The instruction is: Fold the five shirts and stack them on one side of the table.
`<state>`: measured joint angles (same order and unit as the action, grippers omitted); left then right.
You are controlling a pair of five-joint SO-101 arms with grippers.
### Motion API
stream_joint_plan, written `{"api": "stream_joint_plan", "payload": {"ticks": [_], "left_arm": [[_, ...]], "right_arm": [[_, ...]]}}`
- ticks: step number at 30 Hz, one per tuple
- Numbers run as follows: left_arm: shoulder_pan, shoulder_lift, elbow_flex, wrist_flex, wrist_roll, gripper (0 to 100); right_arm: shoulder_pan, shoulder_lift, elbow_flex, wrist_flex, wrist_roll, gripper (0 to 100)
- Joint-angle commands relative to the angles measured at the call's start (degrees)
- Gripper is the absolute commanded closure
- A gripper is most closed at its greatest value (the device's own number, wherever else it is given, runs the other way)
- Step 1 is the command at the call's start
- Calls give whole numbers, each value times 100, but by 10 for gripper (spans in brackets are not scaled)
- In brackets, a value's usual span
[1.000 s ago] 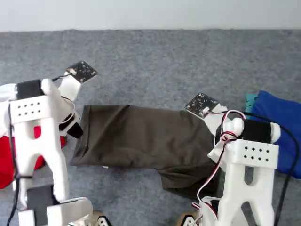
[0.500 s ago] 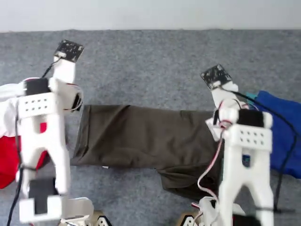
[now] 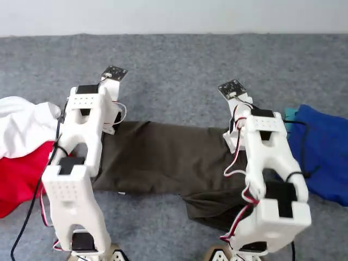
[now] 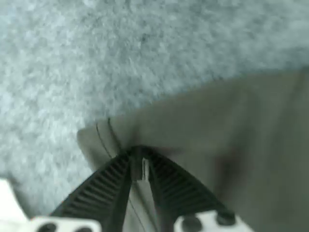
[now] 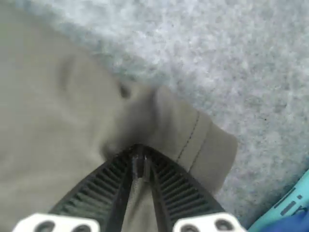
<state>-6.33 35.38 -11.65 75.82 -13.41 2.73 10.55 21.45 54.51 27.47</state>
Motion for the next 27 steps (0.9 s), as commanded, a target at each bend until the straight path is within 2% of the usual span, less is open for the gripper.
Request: {"api": "stream_joint_plan", "payload": {"ticks": [1, 7, 12, 15, 20, 27], "left_arm": [[-440, 501, -1059, 308, 18, 986], [-774, 1459, -2932, 1301, -18, 986], [-642, 1670, -4637, 2365, 9, 986], [-571, 1556, -5182, 2488, 35, 986], [-448, 870, -4963, 2479, 35, 986], [211, -457, -3169, 2479, -44, 985]], "right_arm": [[382, 215, -440, -57, -35, 989], [673, 374, -519, 22, -18, 989], [497, -48, -774, 646, -18, 989], [303, -523, -879, 980, -26, 989], [66, -1473, -897, 1508, -26, 989], [92, -2492, -888, 2571, -62, 988]]}}
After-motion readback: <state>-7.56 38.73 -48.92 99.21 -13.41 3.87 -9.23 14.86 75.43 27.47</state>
